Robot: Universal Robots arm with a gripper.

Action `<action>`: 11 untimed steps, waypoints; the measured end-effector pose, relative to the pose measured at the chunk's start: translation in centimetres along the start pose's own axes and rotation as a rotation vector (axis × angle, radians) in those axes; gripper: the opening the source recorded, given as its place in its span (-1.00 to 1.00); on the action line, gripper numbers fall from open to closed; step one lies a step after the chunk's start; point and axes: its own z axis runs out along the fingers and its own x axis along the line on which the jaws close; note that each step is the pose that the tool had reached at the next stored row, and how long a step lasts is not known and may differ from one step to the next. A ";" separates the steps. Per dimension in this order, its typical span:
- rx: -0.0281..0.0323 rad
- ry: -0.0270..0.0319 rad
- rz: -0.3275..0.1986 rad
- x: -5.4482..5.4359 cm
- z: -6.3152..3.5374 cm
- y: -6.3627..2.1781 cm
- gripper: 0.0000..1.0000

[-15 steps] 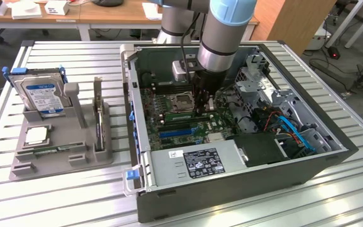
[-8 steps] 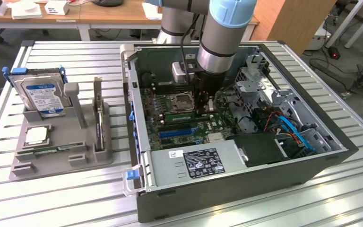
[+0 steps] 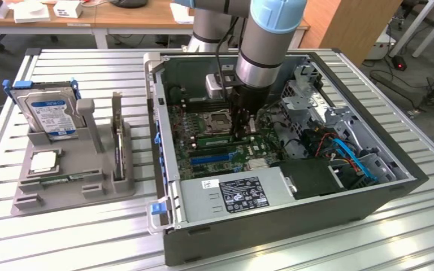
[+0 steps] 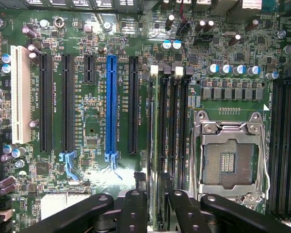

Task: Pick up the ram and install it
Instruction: 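Insert the ram into the slot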

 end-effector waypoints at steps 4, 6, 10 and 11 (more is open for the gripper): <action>0.0000 0.0000 0.000 0.0 -0.24 0.00 -0.52; 0.0000 0.0000 0.000 0.0 -0.65 0.00 -0.52; 0.0000 0.0000 0.000 -0.1 -1.68 0.02 -0.52; 0.0000 0.0000 0.000 -0.1 -1.94 0.02 -0.52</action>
